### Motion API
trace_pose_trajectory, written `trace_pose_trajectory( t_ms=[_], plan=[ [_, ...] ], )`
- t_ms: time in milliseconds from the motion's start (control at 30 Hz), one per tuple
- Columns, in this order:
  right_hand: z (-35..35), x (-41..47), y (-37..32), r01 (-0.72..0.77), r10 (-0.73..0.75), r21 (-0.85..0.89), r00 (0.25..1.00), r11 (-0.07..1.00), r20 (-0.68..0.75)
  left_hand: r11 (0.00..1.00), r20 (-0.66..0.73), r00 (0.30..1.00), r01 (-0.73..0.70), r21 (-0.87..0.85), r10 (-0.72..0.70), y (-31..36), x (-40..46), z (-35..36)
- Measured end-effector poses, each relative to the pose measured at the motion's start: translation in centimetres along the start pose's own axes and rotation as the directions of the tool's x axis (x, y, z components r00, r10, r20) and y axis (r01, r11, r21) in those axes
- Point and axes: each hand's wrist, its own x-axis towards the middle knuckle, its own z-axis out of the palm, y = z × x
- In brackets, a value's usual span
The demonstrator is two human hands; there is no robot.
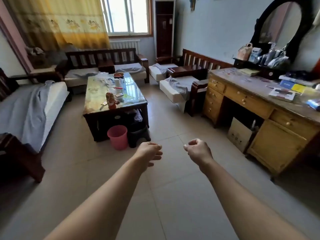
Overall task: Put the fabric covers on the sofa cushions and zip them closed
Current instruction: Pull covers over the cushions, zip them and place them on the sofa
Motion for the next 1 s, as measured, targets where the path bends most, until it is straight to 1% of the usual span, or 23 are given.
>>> trace_pose_trajectory(
  t_ms=[167,233,367,433,533,600,767,900,1000],
  plan=[
    [-1.3,4.4,-0.8,0.004,0.005,-0.096,0.996,0.995,0.091,0.999,0.017,1.0,-0.015,0.032,0.014,2.7,4.8,1.3],
    [-1.9,7.5,-1.0,0.002,0.007,-0.117,0.997,0.993,0.078,0.999,0.021,0.999,-0.026,0.044,0.025,4.2,7.3,2.1],
    [-2.9,15.1,-1.7,0.015,-0.014,-0.1,1.0,0.995,0.011,0.997,0.029,0.998,-0.051,0.065,0.049,7.5,13.7,4.0],
    [-3.4,20.7,-2.4,0.022,-0.023,-0.069,1.0,0.997,-0.013,0.996,0.025,0.998,-0.065,0.069,0.063,10.2,18.2,5.4],
    [-4.0,28.4,-4.0,0.016,-0.016,-0.057,1.0,0.998,-0.004,0.995,0.015,0.999,-0.045,0.085,0.044,14.2,24.7,6.8],
    [-4.1,32.5,-4.8,0.018,-0.018,-0.042,1.0,0.999,-0.005,0.992,0.002,0.998,-0.062,0.11,0.062,16.4,27.9,7.3],
    [-2.4,44.7,-7.8,0.015,-0.016,-0.037,1.0,0.999,-0.002,0.992,-0.011,0.999,-0.049,0.119,0.05,22.2,37.9,7.2],
    [0.9,54.1,-10.5,0.026,-0.025,-0.043,1.0,0.999,0.012,0.994,-0.012,0.999,-0.044,0.104,0.045,25.9,46.9,5.3],
    [3.1,60.6,-12.7,0.001,-0.001,-0.05,1.0,0.999,0.0,0.994,0.01,0.999,-0.043,0.103,0.042,28.6,53.9,3.6]
  ],
)
